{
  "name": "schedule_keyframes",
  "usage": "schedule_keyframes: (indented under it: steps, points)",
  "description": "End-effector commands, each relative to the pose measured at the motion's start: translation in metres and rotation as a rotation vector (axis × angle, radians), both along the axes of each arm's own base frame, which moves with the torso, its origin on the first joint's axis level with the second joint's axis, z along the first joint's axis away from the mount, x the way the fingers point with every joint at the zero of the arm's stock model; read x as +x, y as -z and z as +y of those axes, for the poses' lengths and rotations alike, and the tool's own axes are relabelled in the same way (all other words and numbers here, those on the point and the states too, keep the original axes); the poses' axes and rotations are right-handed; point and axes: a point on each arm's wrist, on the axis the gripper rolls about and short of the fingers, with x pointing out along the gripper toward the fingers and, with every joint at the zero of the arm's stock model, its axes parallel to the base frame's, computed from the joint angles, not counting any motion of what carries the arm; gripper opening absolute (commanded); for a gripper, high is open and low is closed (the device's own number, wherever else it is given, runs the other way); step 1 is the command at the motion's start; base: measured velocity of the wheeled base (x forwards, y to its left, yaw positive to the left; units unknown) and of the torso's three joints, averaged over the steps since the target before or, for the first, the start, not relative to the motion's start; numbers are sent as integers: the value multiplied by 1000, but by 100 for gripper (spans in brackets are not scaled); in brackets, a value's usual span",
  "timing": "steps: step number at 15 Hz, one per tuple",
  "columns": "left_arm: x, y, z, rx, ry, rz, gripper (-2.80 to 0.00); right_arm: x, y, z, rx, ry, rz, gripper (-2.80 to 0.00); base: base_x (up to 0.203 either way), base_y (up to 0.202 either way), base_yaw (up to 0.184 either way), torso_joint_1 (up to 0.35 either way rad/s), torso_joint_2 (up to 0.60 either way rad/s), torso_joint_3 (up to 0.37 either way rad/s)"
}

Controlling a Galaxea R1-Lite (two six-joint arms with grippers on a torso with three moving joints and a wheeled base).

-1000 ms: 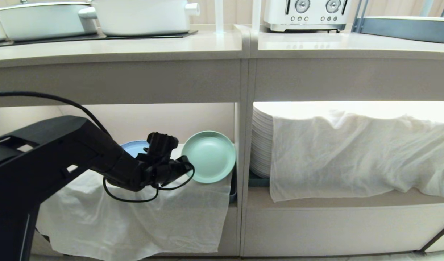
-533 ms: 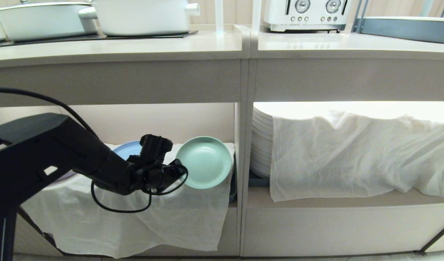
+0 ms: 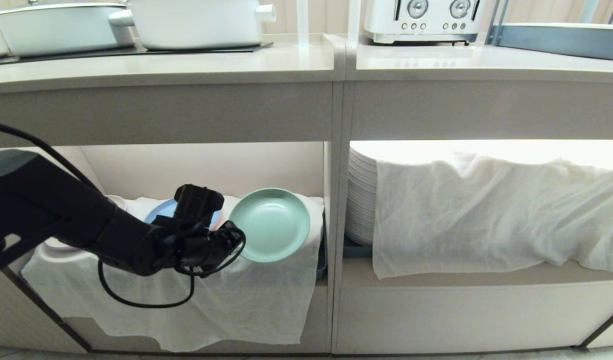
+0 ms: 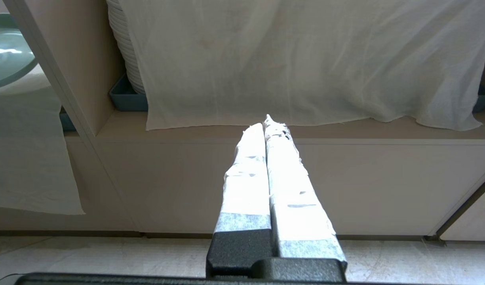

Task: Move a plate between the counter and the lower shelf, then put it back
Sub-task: Pick up the plate in the cupboard, then put the plate

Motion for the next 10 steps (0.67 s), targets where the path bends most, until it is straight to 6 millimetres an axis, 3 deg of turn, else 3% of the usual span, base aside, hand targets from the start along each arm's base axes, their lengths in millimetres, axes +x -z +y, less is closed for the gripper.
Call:
schedule_keyframes:
  steps: [1, 10]
  points:
    - [-16, -10, 5, -15, -13, -8, -280, 0, 0, 0, -1, 0, 0, -280, 0, 0, 0, 0, 0, 0]
    - [-98, -32, 26, -19, 10, 6, -280, 0, 0, 0, 0, 0, 0, -280, 0, 0, 0, 0, 0, 0]
